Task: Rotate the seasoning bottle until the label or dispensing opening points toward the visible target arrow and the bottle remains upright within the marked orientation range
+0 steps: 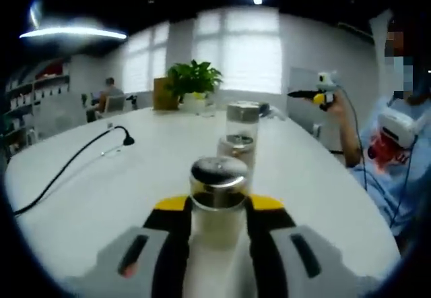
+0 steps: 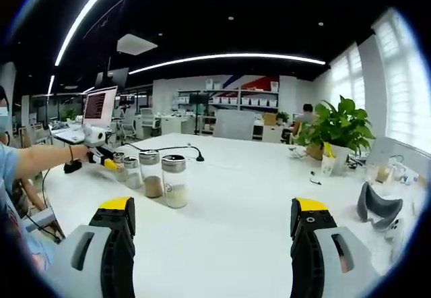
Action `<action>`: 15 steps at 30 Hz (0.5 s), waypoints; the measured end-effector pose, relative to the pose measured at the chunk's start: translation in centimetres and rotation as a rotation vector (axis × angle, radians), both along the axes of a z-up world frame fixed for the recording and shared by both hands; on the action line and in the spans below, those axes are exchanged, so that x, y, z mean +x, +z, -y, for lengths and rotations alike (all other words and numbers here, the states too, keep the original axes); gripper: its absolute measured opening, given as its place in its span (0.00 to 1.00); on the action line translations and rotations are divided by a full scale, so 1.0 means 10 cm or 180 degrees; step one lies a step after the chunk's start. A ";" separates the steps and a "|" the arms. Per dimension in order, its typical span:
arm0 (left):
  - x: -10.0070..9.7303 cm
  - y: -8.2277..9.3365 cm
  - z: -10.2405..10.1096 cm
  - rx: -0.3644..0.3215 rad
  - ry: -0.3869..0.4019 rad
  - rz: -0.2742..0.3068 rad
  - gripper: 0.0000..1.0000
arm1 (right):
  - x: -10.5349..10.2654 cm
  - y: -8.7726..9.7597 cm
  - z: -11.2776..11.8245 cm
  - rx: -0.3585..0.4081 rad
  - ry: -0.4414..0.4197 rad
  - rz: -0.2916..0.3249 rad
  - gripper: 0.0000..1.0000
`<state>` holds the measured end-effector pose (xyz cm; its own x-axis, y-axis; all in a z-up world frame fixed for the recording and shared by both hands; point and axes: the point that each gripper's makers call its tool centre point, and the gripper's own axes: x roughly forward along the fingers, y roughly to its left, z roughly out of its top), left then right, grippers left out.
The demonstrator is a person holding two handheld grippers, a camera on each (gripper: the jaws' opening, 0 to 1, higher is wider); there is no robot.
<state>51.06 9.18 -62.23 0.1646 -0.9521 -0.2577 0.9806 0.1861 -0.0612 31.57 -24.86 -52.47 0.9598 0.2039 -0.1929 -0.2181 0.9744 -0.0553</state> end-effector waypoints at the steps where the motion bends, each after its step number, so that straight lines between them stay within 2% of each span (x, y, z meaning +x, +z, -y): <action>1: -0.01 0.00 0.00 -0.0014 -0.0002 0.0000 0.34 | 0.00 0.00 0.00 0.0015 0.0004 0.0004 0.99; 7: -0.01 0.09 -0.03 -0.0112 0.0120 -0.0002 0.36 | 0.00 -0.01 0.01 0.0077 0.0002 -0.0004 0.99; 10: -0.03 0.14 -0.08 -0.0155 0.0177 -0.0036 0.47 | 0.00 -0.01 -0.01 0.0134 0.0041 0.0005 0.99; 12: -0.01 0.13 -0.13 -0.0053 0.0277 0.0163 0.48 | 0.00 -0.01 -0.01 0.0119 0.0058 -0.0004 0.99; 13: -0.03 0.13 -0.15 -0.0014 0.0314 0.0208 0.48 | 0.00 -0.02 -0.01 0.0111 0.0059 -0.0011 0.99; 15: -0.03 0.18 -0.18 -0.0088 0.0466 0.0245 0.53 | 0.01 -0.02 -0.01 0.0114 0.0058 -0.0013 0.99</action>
